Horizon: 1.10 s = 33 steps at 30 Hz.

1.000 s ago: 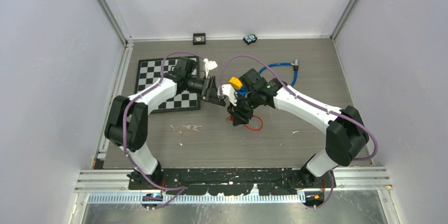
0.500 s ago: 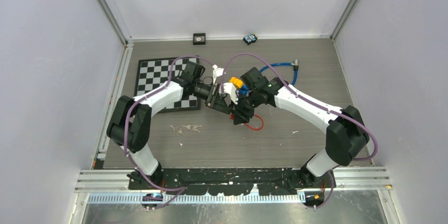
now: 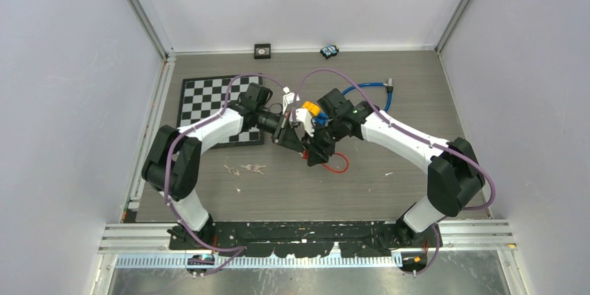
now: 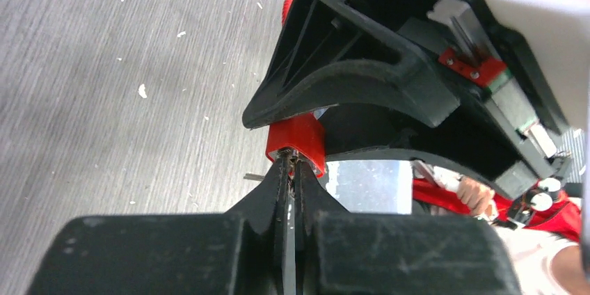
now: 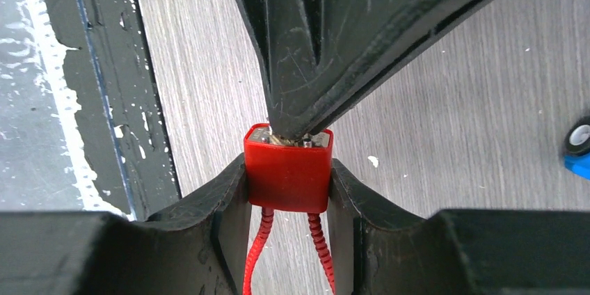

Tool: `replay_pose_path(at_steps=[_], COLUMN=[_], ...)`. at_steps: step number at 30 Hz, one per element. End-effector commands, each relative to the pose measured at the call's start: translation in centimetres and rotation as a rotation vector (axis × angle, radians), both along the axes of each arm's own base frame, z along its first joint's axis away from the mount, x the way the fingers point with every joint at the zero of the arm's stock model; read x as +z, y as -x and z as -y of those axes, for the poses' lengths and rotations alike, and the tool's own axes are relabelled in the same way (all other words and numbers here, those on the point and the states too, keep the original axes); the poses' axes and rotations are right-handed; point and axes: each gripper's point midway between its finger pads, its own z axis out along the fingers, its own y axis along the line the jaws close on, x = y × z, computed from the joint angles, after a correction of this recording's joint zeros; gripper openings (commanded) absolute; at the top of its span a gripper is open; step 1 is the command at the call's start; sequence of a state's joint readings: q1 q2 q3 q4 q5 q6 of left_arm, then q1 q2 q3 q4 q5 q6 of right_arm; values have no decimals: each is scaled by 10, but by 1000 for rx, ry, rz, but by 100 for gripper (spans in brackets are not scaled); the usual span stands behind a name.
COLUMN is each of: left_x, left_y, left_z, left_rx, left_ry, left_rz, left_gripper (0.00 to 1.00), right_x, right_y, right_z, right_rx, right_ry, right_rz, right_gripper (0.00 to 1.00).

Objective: Unlock with the key
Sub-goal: Unlock the lock.

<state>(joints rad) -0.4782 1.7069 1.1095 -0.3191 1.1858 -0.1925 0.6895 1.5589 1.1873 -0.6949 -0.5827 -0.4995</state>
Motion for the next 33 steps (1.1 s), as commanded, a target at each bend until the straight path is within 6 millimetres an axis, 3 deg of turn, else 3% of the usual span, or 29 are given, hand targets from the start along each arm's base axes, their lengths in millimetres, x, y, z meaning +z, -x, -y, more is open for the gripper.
replay_pose_path(at_steps=[1, 14, 25, 29, 33], left_x=[5, 18, 22, 25, 32], left_y=[7, 37, 42, 39, 29], left_z=[-2, -10, -14, -19, -32], left_rx=[-66, -271, -306, -286, -214], left_ry=[68, 267, 284, 246, 222], left_rz=[158, 690, 922, 940, 921], left_gripper=[0, 0, 0, 15, 41], right_x=[21, 17, 15, 13, 12], right_y=[-6, 1, 2, -4, -9], right_z=[-10, -14, -17, -13, -7], right_rx=[-10, -42, -49, -71, -93], right_ry=[-98, -225, -233, -207, -182], right_rz=[-40, -274, -324, -281, -220], right_gripper=[1, 1, 1, 1, 1])
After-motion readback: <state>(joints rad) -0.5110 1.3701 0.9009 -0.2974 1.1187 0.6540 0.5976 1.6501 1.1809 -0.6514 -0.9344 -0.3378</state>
